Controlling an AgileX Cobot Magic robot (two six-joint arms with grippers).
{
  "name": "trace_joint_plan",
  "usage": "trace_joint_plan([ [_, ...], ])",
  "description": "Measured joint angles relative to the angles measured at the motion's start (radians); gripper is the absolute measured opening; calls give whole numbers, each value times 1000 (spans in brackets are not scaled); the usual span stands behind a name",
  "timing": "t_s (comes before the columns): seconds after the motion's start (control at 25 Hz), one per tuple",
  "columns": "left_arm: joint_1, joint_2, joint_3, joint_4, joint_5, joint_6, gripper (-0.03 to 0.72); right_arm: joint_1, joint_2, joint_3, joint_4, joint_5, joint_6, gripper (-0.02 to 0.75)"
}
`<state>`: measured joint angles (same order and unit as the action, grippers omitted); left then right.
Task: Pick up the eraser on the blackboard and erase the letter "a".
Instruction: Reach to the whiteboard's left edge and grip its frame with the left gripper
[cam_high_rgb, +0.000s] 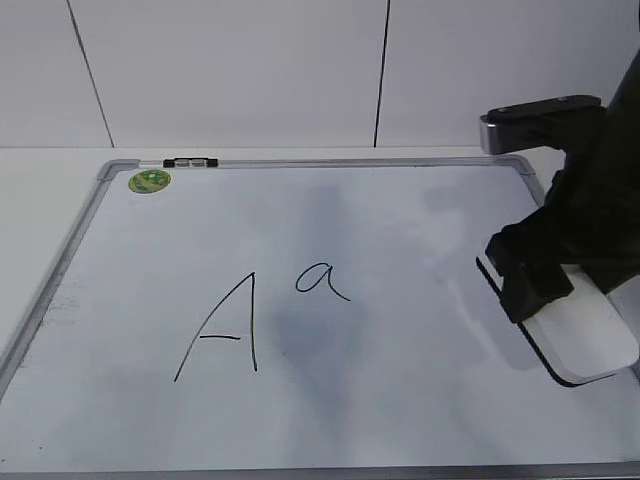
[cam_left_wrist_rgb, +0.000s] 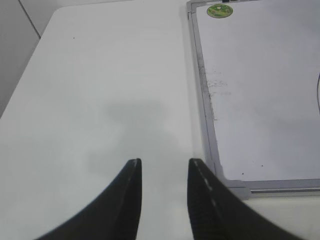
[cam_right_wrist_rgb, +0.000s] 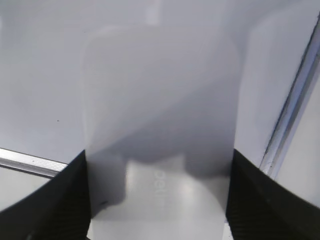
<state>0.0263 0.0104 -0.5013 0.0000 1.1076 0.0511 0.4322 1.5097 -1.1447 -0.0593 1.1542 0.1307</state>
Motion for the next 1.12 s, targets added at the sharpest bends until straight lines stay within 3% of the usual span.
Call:
trace_joint_plan([
  [0.8, -33, 27, -8, 0, -8, 0, 235, 90, 43, -23, 6, 41, -18, 524],
  [1.12, -33, 375, -116, -10, -111, 0, 236, 91, 43, -23, 6, 42, -19, 524],
])
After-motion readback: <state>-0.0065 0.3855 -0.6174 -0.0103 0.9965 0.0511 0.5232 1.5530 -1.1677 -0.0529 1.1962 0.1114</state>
